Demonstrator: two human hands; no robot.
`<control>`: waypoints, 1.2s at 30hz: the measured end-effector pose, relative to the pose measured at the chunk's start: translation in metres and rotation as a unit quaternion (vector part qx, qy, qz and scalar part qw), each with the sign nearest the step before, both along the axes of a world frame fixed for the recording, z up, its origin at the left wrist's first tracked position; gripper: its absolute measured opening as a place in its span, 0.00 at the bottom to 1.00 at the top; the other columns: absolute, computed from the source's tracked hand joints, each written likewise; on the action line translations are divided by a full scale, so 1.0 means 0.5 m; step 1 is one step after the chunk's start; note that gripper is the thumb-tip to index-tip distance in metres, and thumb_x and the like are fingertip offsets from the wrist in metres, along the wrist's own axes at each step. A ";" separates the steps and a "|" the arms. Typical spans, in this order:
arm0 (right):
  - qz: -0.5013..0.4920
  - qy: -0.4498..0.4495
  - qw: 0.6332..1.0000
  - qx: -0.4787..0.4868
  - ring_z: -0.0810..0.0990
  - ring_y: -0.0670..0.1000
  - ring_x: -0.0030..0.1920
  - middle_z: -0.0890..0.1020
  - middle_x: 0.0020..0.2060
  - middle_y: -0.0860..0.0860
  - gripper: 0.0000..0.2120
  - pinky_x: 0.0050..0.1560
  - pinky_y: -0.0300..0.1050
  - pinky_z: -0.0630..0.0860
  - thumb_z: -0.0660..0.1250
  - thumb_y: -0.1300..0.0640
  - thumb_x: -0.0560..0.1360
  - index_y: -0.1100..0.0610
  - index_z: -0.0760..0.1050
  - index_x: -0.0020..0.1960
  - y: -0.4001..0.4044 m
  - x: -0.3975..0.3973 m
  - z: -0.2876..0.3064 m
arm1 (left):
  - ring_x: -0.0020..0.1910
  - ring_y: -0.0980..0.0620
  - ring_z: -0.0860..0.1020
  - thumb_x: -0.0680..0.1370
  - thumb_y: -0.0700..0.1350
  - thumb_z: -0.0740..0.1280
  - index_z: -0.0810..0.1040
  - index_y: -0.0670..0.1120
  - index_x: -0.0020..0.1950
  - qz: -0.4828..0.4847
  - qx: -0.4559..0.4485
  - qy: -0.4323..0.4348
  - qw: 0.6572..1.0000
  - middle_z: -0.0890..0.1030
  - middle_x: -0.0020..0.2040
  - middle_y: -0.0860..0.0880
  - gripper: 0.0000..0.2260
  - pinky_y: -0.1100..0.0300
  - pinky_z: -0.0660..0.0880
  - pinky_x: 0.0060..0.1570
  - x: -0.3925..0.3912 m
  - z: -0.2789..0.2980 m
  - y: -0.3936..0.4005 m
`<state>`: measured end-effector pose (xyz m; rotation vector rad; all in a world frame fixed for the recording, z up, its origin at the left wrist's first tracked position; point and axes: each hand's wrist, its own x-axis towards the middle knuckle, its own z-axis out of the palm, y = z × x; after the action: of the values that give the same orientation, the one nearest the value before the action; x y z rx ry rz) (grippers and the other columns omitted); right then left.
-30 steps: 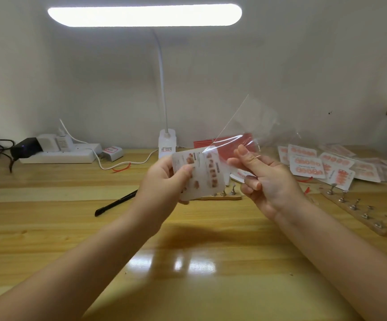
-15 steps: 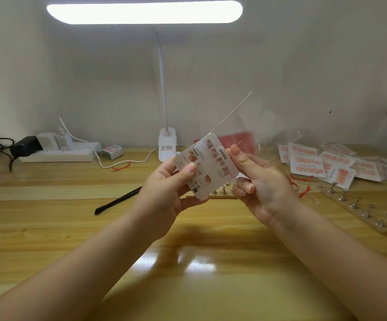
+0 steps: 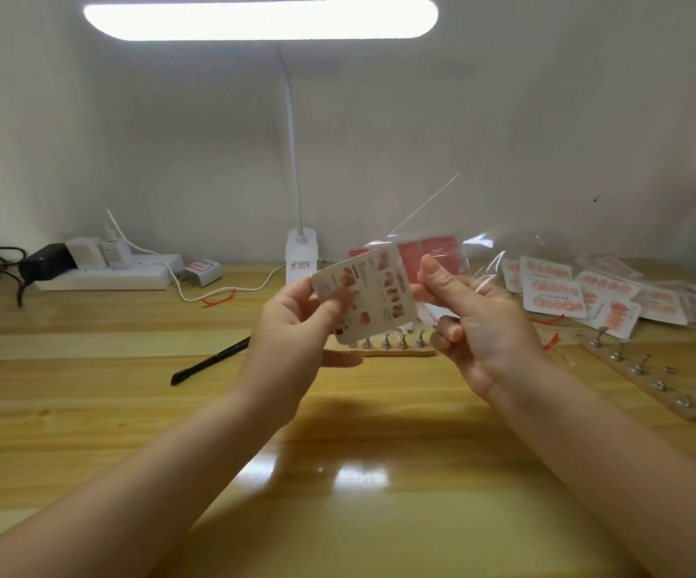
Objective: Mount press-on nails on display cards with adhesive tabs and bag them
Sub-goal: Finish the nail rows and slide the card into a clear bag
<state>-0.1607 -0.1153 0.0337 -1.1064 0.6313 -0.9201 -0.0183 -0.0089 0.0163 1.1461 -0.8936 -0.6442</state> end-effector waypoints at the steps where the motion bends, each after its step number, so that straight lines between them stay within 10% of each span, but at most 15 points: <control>1: -0.006 0.002 1.000 0.004 0.66 0.43 0.20 0.86 0.41 0.52 0.18 0.22 0.35 0.67 0.76 0.46 0.62 0.57 0.80 0.44 -0.003 -0.001 0.002 | 0.48 0.53 0.83 0.80 0.39 0.64 0.80 0.50 0.53 0.018 -0.016 -0.041 0.999 0.85 0.43 0.53 0.09 0.58 0.81 0.34 0.001 -0.001 0.000; 4: -0.027 0.001 0.999 0.024 0.66 0.43 0.19 0.86 0.40 0.52 0.22 0.21 0.34 0.66 0.77 0.45 0.61 0.58 0.80 0.47 -0.011 -0.005 0.008 | 0.51 0.53 0.83 0.80 0.41 0.64 0.81 0.49 0.57 0.077 -0.099 -0.235 0.964 0.85 0.48 0.54 0.09 0.59 0.81 0.42 0.007 0.000 0.007; 7: -0.038 0.003 0.998 0.041 0.65 0.42 0.19 0.86 0.40 0.52 0.22 0.20 0.34 0.65 0.77 0.43 0.60 0.58 0.80 0.45 -0.018 -0.006 0.015 | 0.56 0.44 0.81 0.78 0.37 0.66 0.79 0.41 0.62 0.136 -0.176 -0.562 0.797 0.83 0.57 0.44 0.12 0.48 0.79 0.53 0.034 -0.012 0.008; 11: -0.022 0.020 0.999 0.046 0.66 0.42 0.19 0.87 0.42 0.52 0.23 0.19 0.34 0.65 0.77 0.43 0.60 0.58 0.80 0.45 -0.018 -0.007 0.020 | 0.59 0.39 0.78 0.78 0.36 0.67 0.75 0.42 0.63 0.190 -0.215 -0.655 0.699 0.78 0.60 0.43 0.14 0.46 0.77 0.58 0.036 -0.017 0.006; 24: 0.052 0.070 0.995 0.047 0.63 0.42 0.18 0.86 0.41 0.52 0.12 0.20 0.35 0.63 0.76 0.47 0.62 0.55 0.83 0.37 -0.012 -0.012 0.032 | 0.61 0.43 0.73 0.78 0.38 0.68 0.83 0.42 0.56 0.134 -0.235 -0.750 0.604 0.82 0.57 0.42 0.08 0.48 0.76 0.60 0.041 0.002 0.016; 30: 0.121 0.074 0.990 0.022 0.62 0.41 0.17 0.80 0.26 0.45 0.08 0.19 0.34 0.62 0.74 0.46 0.59 0.50 0.84 0.33 -0.011 -0.019 0.044 | 0.62 0.42 0.73 0.77 0.37 0.69 0.81 0.42 0.57 0.120 -0.242 -0.725 0.634 0.80 0.58 0.41 0.09 0.47 0.76 0.60 0.038 0.009 0.015; 36: 0.145 0.079 0.986 0.011 0.62 0.42 0.18 0.82 0.32 0.47 0.11 0.21 0.34 0.62 0.74 0.48 0.63 0.55 0.84 0.39 -0.012 -0.019 0.040 | 0.62 0.41 0.73 0.76 0.38 0.70 0.82 0.40 0.56 0.143 -0.226 -0.707 0.654 0.80 0.57 0.40 0.09 0.45 0.76 0.58 0.041 0.011 0.015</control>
<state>-0.1703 -0.1213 0.0539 -1.2223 0.5880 -0.5772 0.0023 -0.0016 0.0220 1.1515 -1.9593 0.9546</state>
